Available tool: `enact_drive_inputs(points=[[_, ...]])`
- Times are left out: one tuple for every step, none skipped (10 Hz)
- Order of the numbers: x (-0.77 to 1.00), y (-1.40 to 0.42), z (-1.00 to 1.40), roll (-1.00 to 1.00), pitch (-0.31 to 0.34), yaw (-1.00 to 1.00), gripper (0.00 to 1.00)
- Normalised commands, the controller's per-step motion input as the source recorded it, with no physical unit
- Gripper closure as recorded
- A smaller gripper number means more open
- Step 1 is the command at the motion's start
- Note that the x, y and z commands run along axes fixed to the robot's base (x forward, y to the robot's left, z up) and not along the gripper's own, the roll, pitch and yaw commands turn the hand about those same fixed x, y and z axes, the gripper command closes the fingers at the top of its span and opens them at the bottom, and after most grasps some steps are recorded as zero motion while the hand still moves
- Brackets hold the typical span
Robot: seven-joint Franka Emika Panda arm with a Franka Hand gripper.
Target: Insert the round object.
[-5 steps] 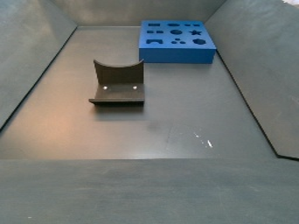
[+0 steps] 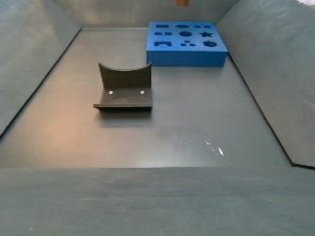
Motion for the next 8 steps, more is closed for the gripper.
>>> enact_drive_inputs(points=[[0.0,-0.13,-0.93,-0.01,-0.031,-0.11,1.0],[-0.04,0.0,-0.8,0.0,-0.011,-0.11,1.0],[-0.05,0.0,-0.69,-0.02,-0.036,-0.06,1.0],[-0.09,0.0,-0.65,-0.03,-0.043,-0.03,1.0],[-0.05,0.0,-0.59,-0.07,-0.044,-0.02,1.0],[0.0,0.0,-0.52,-0.08,-0.044,-0.03,1.0],[0.0,0.0,-0.49,-0.03,-0.034,-0.02,1.0],[-0.02,0.0,-0.45,-0.05,-0.02,0.0,1.0]])
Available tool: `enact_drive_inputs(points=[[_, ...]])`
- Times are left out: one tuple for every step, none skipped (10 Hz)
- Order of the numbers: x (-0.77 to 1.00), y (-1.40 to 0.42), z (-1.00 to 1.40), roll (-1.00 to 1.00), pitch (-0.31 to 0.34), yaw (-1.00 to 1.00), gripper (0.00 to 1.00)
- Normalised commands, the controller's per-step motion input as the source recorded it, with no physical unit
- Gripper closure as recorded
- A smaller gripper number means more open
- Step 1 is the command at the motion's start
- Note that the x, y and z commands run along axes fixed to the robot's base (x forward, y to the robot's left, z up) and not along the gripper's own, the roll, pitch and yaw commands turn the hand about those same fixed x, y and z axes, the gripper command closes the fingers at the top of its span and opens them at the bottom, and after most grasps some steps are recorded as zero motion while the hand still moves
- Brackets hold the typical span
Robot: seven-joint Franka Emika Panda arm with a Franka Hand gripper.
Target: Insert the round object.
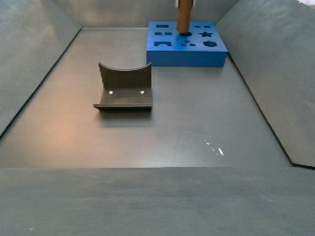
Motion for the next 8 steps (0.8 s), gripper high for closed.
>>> enact_drive_inputs(points=[[-0.19,0.0,-0.35,0.0,-0.013,-0.02,1.0],[-0.17,-0.02,-0.18,0.0,0.0,-0.03,1.0],[-0.15,-0.06,-0.13,0.0,0.0,-0.04,1.0],[-0.22,-0.07,-0.11,0.0,0.0,-0.06,1.0],[-0.21,-0.08,-0.11,0.01,0.0,-0.06,1.0],[-0.18,-0.06,-0.17,0.01,0.0,-0.05,1.0],[-0.12,-0.02,-0.24,0.0,-0.003,-0.02,1.0],[0.0,0.0,-0.38,0.0,0.0,0.0,1.0]])
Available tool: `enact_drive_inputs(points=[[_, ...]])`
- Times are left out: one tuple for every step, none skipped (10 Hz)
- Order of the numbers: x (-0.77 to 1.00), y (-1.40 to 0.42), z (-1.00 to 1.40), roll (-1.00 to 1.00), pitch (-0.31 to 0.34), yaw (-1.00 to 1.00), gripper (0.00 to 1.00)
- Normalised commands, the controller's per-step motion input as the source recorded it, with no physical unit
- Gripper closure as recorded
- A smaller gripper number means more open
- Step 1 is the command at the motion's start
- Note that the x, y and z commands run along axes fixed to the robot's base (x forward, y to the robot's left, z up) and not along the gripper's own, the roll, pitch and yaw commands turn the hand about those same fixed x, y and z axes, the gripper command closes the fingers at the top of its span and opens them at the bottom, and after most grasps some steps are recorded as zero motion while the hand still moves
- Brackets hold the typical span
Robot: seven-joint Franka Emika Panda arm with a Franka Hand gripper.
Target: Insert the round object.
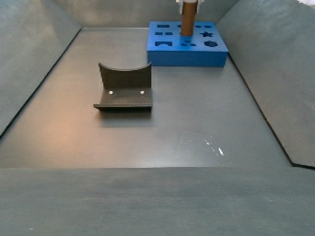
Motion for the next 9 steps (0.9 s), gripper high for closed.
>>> enact_drive_inputs(points=[[0.02,0.04,-0.41,0.0,0.0,0.0,1.0],[0.15,0.03,-0.47,0.0,0.0,0.0,1.0],[0.2,0.0,-0.53,-0.01,-0.01,-0.01,1.0],[0.3,0.0,-0.41,0.0,0.0,-0.05,1.0],[0.26,0.01,-0.37,0.0,0.014,-0.03,1.0],[0.21,0.01,-0.31,0.0,0.024,-0.03,1.0],[0.17,0.04,-0.26,0.0,0.019,-0.03,1.0],[0.09,0.06,-0.22,0.0,0.007,-0.03,1.0],[0.0,0.09,0.0,-0.07,0.0,-0.02,1.0]])
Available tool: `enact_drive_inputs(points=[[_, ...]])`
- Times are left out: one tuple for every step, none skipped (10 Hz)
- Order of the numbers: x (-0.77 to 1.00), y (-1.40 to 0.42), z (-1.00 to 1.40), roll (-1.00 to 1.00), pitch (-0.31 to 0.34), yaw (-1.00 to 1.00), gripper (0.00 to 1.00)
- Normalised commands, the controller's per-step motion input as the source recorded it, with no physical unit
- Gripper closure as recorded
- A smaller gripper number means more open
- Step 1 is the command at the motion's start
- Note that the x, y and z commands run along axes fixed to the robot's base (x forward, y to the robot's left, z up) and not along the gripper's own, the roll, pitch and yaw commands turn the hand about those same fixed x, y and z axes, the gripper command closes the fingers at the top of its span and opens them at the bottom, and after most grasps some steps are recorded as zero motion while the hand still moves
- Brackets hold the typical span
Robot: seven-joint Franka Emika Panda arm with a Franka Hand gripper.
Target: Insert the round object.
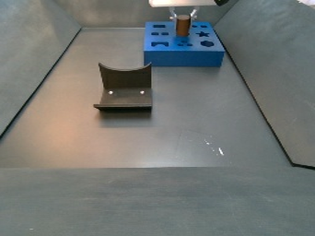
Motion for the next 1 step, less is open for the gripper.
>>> enact_drive_inputs(points=[[0.0,0.0,0.0,0.0,0.0,0.0,1.0]])
